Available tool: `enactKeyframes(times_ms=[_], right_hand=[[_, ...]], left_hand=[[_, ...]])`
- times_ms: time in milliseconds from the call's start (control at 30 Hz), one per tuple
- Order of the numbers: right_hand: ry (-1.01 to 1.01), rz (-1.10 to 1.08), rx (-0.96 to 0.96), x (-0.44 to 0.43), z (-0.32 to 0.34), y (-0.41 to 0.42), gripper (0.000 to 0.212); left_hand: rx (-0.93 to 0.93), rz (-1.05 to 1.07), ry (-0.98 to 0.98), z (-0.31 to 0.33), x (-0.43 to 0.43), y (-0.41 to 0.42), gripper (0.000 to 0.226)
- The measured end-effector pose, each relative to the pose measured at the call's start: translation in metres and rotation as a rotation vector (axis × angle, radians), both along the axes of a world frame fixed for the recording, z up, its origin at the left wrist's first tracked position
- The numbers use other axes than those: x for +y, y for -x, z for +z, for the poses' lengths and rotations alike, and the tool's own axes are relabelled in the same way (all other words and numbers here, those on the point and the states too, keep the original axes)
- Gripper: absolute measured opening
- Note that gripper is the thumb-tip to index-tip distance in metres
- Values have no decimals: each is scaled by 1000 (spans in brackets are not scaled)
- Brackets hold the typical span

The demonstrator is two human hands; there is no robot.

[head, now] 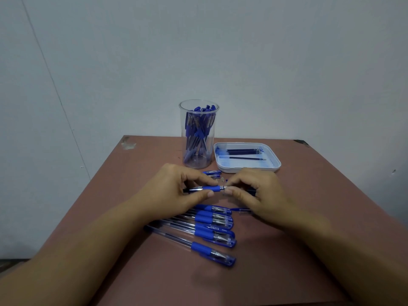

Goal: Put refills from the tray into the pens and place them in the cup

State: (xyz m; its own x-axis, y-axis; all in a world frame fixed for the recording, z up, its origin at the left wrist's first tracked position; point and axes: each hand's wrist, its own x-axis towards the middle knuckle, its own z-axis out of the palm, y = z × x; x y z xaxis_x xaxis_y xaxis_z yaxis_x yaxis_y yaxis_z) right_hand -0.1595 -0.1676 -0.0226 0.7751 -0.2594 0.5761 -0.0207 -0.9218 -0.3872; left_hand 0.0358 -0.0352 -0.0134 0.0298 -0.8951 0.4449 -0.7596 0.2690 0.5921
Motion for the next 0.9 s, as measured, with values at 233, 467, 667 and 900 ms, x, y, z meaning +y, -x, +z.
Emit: enactKeyframes(times_ms=[233, 467, 667, 900], right_hand=[[23, 6, -17, 1, -1, 1, 23], [-29, -26, -24, 1, -4, 1, 12], [-19, -28, -72, 6, 2, 2, 19], [-26, -45, -106, 7, 5, 2, 18]], left_hand=[[18, 1, 11, 0, 1, 0, 21], [-14, -2, 9, 1, 1, 3, 22], [50, 12, 51, 0, 0, 4, 21], [72, 28, 79, -1, -2, 3, 20]])
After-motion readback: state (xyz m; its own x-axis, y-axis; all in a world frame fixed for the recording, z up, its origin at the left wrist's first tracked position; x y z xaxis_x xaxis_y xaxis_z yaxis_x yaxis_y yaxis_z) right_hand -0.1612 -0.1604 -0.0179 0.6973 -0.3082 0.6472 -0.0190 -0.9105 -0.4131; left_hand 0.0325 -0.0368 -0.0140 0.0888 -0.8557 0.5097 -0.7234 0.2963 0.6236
